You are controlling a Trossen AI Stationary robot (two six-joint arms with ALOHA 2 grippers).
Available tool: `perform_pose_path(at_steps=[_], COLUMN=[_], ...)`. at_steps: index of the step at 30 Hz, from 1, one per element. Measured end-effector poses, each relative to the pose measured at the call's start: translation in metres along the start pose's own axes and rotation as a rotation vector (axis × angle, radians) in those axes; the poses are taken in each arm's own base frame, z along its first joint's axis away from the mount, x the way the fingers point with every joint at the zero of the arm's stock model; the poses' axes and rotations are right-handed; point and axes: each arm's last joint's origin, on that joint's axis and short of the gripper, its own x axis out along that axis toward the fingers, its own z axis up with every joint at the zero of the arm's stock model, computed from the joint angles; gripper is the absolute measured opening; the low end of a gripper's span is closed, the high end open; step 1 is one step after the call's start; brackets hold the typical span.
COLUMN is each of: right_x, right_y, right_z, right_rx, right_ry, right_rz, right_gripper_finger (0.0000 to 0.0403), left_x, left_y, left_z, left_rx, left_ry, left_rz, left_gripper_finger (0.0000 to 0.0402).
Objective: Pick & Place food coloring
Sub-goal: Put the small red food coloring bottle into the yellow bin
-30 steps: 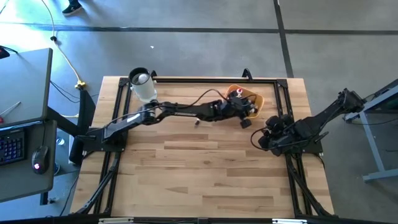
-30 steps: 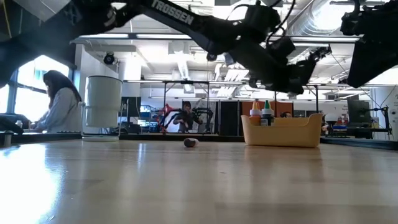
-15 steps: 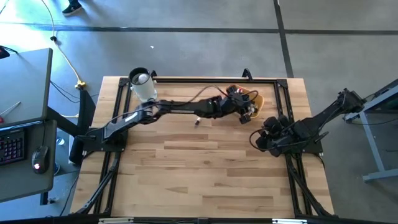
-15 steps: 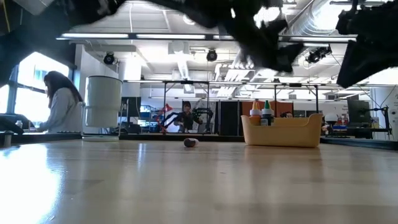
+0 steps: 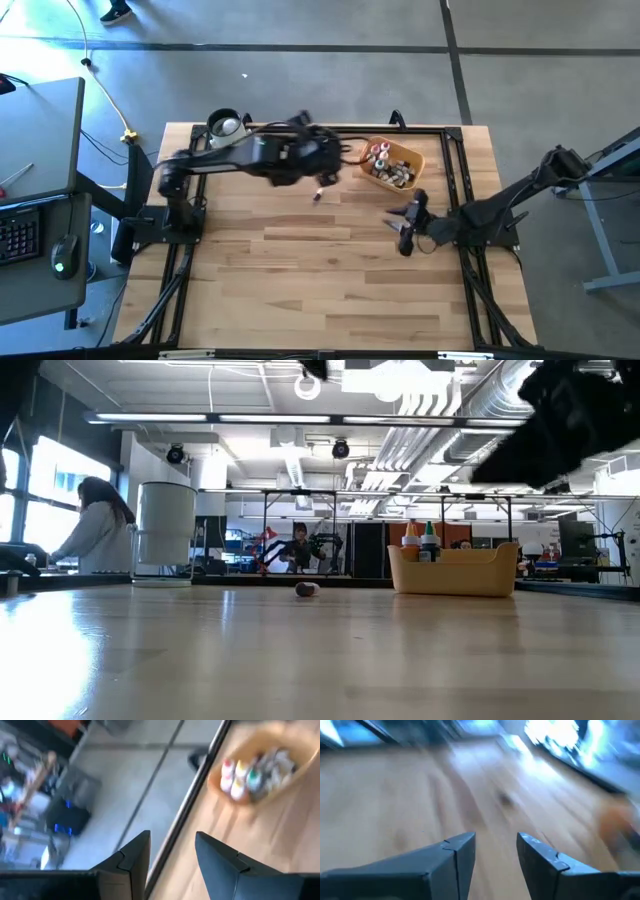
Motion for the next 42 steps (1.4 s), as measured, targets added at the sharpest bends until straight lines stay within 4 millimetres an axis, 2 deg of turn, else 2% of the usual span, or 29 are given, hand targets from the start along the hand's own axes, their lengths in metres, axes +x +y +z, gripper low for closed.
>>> perform_pose_path(at_steps=[3, 6, 9, 11, 12, 17, 20, 22, 26, 29, 31, 34, 38, 42], right_x=[0.006, 0.015, 0.032, 0.047, 0.056, 0.102, 0.132, 0.153, 0.192, 0.218, 0.234, 0.256, 0.277, 0.286], right_y=[0.002, 0.001, 0.004, 0.008, 0.011, 0.023, 0.028, 0.028, 0.014, -0.005, -0.019, -0.04, -0.06, -0.067], right_z=[0.008, 0.011, 0.014, 0.017, 0.021, 0.039, 0.045, 0.049, 0.063, 0.072, 0.077, 0.077, 0.068, 0.058], right_rx=[-0.021, -0.052, -0.075, -0.104, -0.118, -0.283, -0.407, -0.511, -0.62, -0.616, -0.575, -0.519, -0.547, -0.56], right_ry=[-0.178, -0.24, -0.189, -0.146, -0.134, -0.084, 0.017, 0.099, 0.238, 0.33, 0.36, 0.392, 0.42, 0.452], right_rz=[0.145, 0.149, 0.109, 0.098, 0.096, 0.125, 0.175, 0.192, 0.2, 0.256, 0.315, 0.386, 0.387, 0.386], right_gripper_finger=[0.0138, 0.0138, 0.0138, 0.0138, 0.0138, 0.0138, 0.0138, 0.0138, 0.0138, 0.0138, 0.0138, 0.0138, 0.0138, 0.0138], left_x=[-0.023, -0.041, -0.048, -0.05, -0.054, -0.051, -0.05, -0.046, -0.04, -0.035, -0.032, -0.03, -0.03, -0.03], left_y=[0.019, 0.035, 0.035, 0.027, 0.027, 0.0, -0.023, -0.04, -0.067, -0.083, -0.088, -0.092, -0.093, -0.093], left_z=[-0.021, -0.042, -0.057, -0.067, -0.078, -0.141, -0.172, -0.197, -0.225, -0.233, -0.242, -0.245, -0.244, -0.244], left_rx=[-0.045, -0.152, -0.201, -0.195, -0.212, -0.239, -0.305, -0.303, -0.359, -0.416, -0.392, -0.403, -0.393, -0.39], left_ry=[0.106, 0.216, 0.187, 0.164, 0.162, 0.215, 0.158, 0.151, 0.087, 0.04, 0.059, 0.065, 0.071, 0.076], left_rz=[-0.019, -0.01, 0.024, 0.049, 0.058, 0.061, 0.019, -0.029, -0.115, -0.16, -0.169, -0.196, -0.215, -0.224], left_gripper_finger=[0.0152, 0.0152, 0.0152, 0.0152, 0.0152, 0.0152, 0.0152, 0.0152, 0.0152, 0.0152, 0.0152, 0.0152, 0.0152, 0.0152])
